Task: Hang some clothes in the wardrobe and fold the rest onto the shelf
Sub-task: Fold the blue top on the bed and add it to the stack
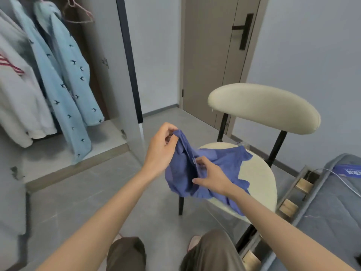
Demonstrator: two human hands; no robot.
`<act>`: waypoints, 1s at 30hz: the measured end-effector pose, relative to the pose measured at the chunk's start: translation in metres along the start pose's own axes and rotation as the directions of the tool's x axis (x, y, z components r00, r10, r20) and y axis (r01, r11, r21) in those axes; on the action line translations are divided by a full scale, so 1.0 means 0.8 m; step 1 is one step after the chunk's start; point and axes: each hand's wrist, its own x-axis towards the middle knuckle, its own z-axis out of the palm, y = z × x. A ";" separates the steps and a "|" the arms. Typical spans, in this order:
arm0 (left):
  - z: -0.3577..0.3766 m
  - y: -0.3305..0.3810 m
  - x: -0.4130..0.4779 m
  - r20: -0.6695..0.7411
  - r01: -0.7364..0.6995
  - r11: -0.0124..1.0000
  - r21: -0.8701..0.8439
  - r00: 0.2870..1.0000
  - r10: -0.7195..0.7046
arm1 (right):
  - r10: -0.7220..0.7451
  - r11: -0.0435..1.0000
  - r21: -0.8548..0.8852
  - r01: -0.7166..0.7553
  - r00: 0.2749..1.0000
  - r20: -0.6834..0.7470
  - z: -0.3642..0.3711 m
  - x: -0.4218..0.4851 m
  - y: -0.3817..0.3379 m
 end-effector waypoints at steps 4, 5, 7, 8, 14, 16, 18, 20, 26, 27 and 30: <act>-0.057 0.047 0.012 -0.146 -0.036 0.996 -0.084 0.989 0.024 | 0.014 0.989 -0.141 -0.041 0.982 -0.188 0.001 0.000 -0.047; -0.071 0.057 0.014 -0.180 -0.046 0.994 -0.096 0.983 0.028 | 0.019 0.982 -0.179 -0.059 0.976 -0.217 -0.002 0.000 -0.060; -0.100 0.073 0.014 -0.235 -0.062 0.993 -0.099 0.971 0.037 | 0.003 0.974 -0.217 -0.060 0.966 -0.257 -0.008 0.000 -0.089; -0.114 0.079 0.015 -0.267 -0.068 0.993 -0.096 0.963 0.041 | -0.001 0.972 -0.225 -0.063 0.962 -0.274 -0.013 0.001 -0.103; -0.202 0.090 0.017 -0.442 -0.028 0.994 -0.105 0.897 -0.022 | 0.047 0.966 -0.228 -0.118 0.955 -0.293 -0.033 0.016 -0.174; -0.231 0.092 0.013 -0.470 -0.022 0.997 -0.072 0.883 -0.014 | 0.045 0.961 -0.259 -0.096 0.980 -0.196 -0.039 0.023 -0.198; -0.259 0.094 0.006 -0.495 0.005 1.000 0.015 0.869 0.003 | 0.041 0.939 -0.339 -0.058 0.997 -0.058 -0.043 0.028 -0.219; -0.284 0.091 0.000 -0.530 0.092 0.985 0.146 0.848 0.000 | 0.047 0.913 -0.409 -0.015 0.997 0.069 -0.041 0.031 -0.238; -0.339 0.057 -0.012 -0.597 0.272 0.914 0.300 0.801 -0.042 | -0.037 0.963 -0.263 0.055 0.997 0.073 -0.032 0.041 -0.278; -0.344 0.054 -0.011 -0.593 0.267 0.917 0.297 0.804 -0.042 | -0.055 0.975 -0.214 0.063 0.998 0.040 -0.033 0.042 -0.284; -0.356 0.048 -0.002 -0.594 0.228 0.933 0.277 0.804 -0.020 | -0.111 0.985 -0.147 0.093 0.987 -0.120 -0.040 0.052 -0.301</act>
